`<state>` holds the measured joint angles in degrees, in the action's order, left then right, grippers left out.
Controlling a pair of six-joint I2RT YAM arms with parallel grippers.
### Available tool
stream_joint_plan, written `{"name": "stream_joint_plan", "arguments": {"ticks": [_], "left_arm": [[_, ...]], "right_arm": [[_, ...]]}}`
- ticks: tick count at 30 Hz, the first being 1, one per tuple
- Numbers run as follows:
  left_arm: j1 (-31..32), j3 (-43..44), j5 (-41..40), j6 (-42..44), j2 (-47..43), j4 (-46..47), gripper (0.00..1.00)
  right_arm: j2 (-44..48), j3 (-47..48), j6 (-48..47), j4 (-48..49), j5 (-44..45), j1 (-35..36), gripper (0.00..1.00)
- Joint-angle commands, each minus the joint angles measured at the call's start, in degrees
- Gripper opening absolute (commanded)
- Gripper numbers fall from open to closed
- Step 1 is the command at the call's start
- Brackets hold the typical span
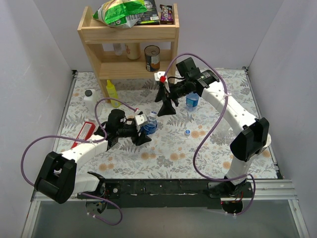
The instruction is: Screw on the bottle caps
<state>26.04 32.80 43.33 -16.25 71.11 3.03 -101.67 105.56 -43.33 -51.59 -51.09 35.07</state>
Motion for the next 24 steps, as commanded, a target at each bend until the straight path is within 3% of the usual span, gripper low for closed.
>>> {"name": "stream_joint_plan", "arguments": {"ticks": [1, 7, 14, 24], "left_arm": [[-0.11, 1.92, 1.49, 0.96, 0.17, -1.62, 0.0], [-0.11, 2.27, 1.49, 1.66, 0.08, -2.41, 0.0], [-0.11, 3.06, 2.28, 1.92, 0.52, -2.41, 0.0], [-0.11, 3.15, 1.93, 1.4, 1.13, -1.97, 0.0]], "right_arm": [[-0.2, 1.58, 3.25, 5.27, -6.47, -2.19, 0.8], [-0.72, 4.3, 1.67, 3.43, -7.18, -2.9, 0.8], [-3.27, 4.57, 8.61, 10.02, -1.21, -2.38, 0.72], [-3.45, 3.87, 3.88, 5.99, -0.85, 0.96, 0.69]]}}
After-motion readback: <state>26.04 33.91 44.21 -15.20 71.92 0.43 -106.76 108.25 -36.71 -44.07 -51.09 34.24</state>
